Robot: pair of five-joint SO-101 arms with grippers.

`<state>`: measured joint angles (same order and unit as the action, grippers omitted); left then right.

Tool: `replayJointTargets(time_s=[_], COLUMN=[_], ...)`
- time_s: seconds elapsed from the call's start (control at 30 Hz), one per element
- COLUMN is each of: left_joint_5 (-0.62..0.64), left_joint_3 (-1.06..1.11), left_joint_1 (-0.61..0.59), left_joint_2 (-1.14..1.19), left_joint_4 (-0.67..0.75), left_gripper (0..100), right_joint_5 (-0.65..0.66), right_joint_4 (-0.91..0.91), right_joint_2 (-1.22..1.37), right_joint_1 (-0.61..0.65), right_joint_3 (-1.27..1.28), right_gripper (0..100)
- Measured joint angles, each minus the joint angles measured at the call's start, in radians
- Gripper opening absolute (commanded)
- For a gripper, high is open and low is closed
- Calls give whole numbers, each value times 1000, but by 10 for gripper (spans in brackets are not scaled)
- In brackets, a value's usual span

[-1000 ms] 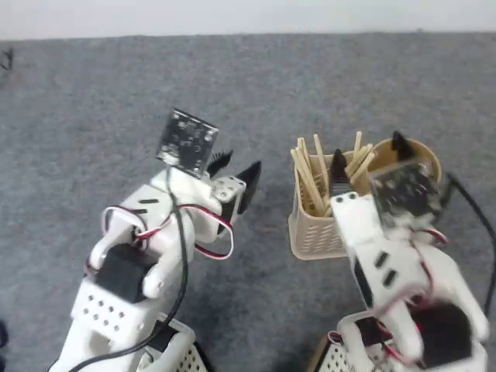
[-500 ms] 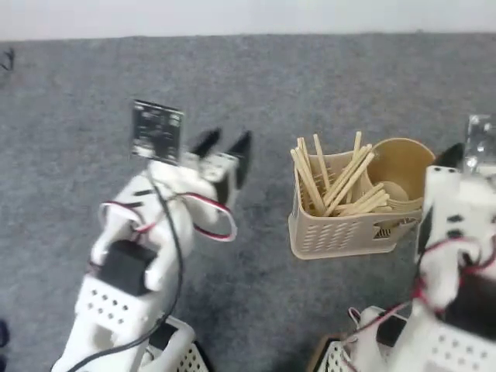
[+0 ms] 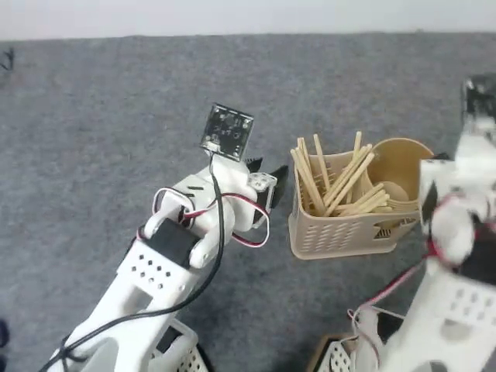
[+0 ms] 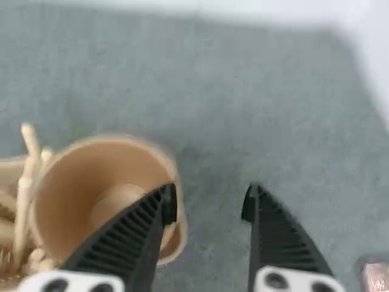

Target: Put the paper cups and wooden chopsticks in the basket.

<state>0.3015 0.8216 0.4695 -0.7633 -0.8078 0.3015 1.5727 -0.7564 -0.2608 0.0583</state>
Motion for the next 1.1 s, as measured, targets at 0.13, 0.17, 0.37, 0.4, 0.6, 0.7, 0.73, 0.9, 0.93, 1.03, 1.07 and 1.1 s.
replayJointTargets(time_s=[0.13, 0.17, 0.37, 0.4, 0.6, 0.7, 0.73, 0.9, 0.93, 1.03, 1.07, 1.1], left_joint_5=[60, 75, 92, 92, 92, 95, 95, 95, 97, 98, 98, 98], left_joint_3=[0, -6, -29, -29, -29, -29, -29, -29, -32, -34, -34, -34], left_joint_1=[6, 6, 6, 6, 34, 43, 43, 43, 43, 41, 41, 40], left_joint_2=[2, 2, 8, 8, 8, 8, 8, 8, 8, 8, 8, 8], left_joint_4=[3, 6, 6, 6, 6, 6, 6, 5, 5, 18, 18, 18], left_gripper=[148, 148, 148, 148, 148, 148, 148, 148, 148, 148, 148, 148], right_joint_5=[2, 2, 2, 2, 2, 2, 2, 2, 2, -14, -32, -48], right_joint_4=[58, 64, 87, 89, 124, 110, 98, 49, 48, 48, 48, 48], right_joint_2=[109, 135, 281, 295, 350, 367, 370, 361, 358, 362, 362, 362], right_joint_1=[40, 38, 38, 38, 38, 34, 34, 32, 32, 58, 72, 87], right_joint_3=[-63, -63, -68, -68, -68, -32, -12, 40, 43, 37, 37, 40], right_gripper=[190, 190, 190, 189, 73, 1, 12, 7, 7, 7, 7, 7])
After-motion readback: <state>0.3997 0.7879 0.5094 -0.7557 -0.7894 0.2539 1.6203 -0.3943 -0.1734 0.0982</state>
